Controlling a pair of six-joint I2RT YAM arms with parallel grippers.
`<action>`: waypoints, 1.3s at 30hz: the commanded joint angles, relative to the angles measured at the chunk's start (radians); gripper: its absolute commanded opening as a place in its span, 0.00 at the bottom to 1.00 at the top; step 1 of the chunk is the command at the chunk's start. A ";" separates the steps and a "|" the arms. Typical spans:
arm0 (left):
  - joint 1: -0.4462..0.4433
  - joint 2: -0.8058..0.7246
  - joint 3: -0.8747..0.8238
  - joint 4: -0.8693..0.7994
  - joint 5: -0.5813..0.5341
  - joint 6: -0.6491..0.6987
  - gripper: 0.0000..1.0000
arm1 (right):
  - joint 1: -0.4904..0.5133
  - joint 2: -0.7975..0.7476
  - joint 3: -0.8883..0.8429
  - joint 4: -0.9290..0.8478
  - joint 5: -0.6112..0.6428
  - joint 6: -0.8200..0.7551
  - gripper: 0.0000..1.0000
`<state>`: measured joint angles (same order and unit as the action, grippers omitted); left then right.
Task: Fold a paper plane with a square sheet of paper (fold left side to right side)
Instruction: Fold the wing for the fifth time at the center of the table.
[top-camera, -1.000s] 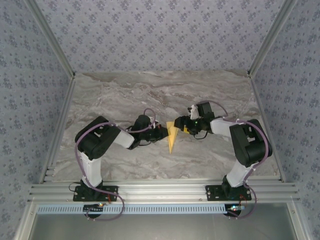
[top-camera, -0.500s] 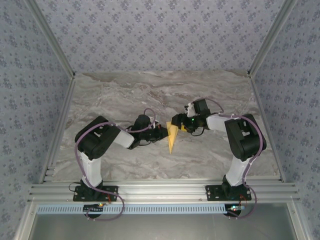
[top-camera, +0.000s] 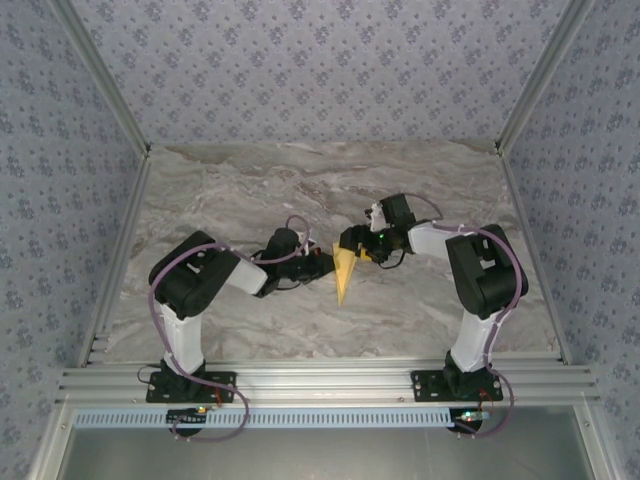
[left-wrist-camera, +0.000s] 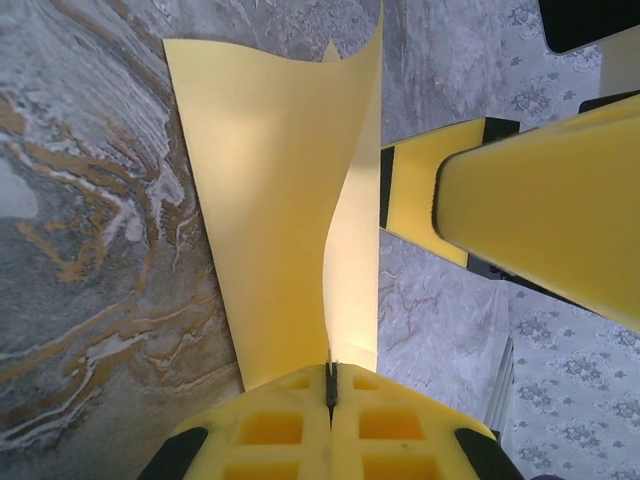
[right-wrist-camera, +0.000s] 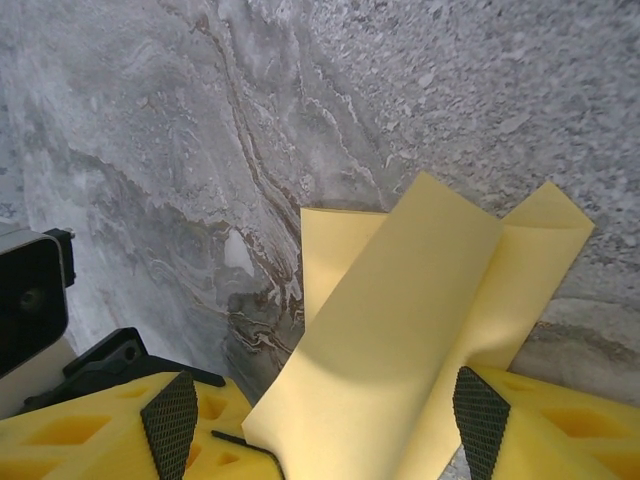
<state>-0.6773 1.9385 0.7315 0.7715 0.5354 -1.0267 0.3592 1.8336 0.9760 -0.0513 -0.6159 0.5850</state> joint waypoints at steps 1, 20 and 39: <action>0.009 -0.002 0.034 -0.029 0.018 0.042 0.00 | 0.011 0.036 0.024 -0.113 0.057 -0.046 0.73; 0.023 0.005 0.059 -0.141 0.008 0.127 0.00 | 0.024 0.053 0.035 -0.169 0.088 -0.081 0.75; 0.025 0.053 0.093 -0.127 0.050 0.132 0.00 | 0.032 0.053 0.035 -0.176 0.087 -0.090 0.75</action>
<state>-0.6563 1.9587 0.7982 0.6388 0.5617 -0.9161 0.3824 1.8465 1.0203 -0.1349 -0.5743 0.5114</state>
